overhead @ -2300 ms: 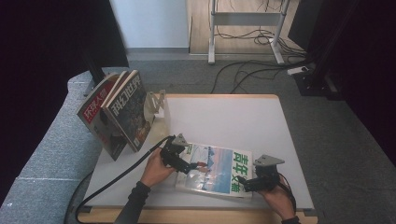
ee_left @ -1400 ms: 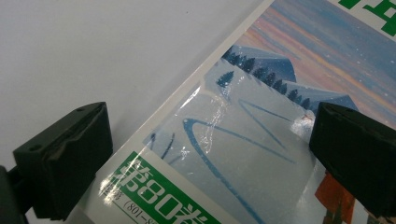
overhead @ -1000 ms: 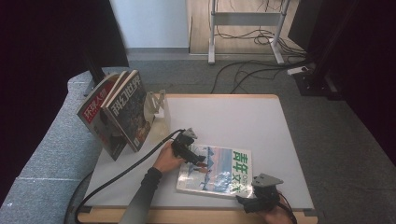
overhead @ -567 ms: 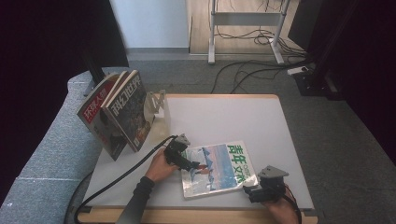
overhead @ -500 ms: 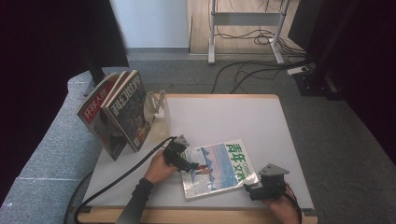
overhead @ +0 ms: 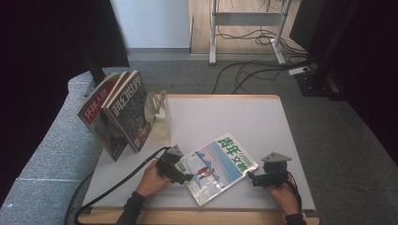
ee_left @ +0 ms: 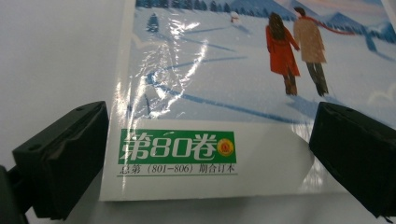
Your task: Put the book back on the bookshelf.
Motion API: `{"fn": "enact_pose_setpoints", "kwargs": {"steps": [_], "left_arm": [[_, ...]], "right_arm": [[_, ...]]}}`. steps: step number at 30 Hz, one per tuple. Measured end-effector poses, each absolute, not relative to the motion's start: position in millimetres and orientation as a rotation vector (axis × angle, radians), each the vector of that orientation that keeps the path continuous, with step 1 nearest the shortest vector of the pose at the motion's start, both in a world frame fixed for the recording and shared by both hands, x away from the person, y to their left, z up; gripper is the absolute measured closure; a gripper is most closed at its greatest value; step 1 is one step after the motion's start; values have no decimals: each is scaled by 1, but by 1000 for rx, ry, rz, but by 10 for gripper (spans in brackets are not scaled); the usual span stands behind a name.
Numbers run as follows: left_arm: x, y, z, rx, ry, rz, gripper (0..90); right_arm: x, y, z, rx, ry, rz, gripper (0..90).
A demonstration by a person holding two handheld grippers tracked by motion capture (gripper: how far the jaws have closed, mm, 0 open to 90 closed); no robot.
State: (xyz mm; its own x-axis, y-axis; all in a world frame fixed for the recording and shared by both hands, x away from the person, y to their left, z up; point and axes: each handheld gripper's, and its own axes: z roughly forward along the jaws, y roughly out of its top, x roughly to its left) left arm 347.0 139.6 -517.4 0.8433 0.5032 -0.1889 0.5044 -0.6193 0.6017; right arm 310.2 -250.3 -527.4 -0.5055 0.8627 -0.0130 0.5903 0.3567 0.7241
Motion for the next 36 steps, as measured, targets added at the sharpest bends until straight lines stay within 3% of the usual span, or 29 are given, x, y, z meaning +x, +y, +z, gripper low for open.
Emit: {"fn": "enact_pose_setpoints", "kwargs": {"steps": [18,34,36], "left_arm": [[303,141,-515,2401,712,6,0],[272,132,-517,2377,618,-73,0],[269,133,-518,2369,606,-83,0]], "right_arm": [[356,-244,-524,1329,2210,903,12],[333,-213,-523,1236,2403,1103,56],[335,-208,-524,1245,2404,1103,29]]}}
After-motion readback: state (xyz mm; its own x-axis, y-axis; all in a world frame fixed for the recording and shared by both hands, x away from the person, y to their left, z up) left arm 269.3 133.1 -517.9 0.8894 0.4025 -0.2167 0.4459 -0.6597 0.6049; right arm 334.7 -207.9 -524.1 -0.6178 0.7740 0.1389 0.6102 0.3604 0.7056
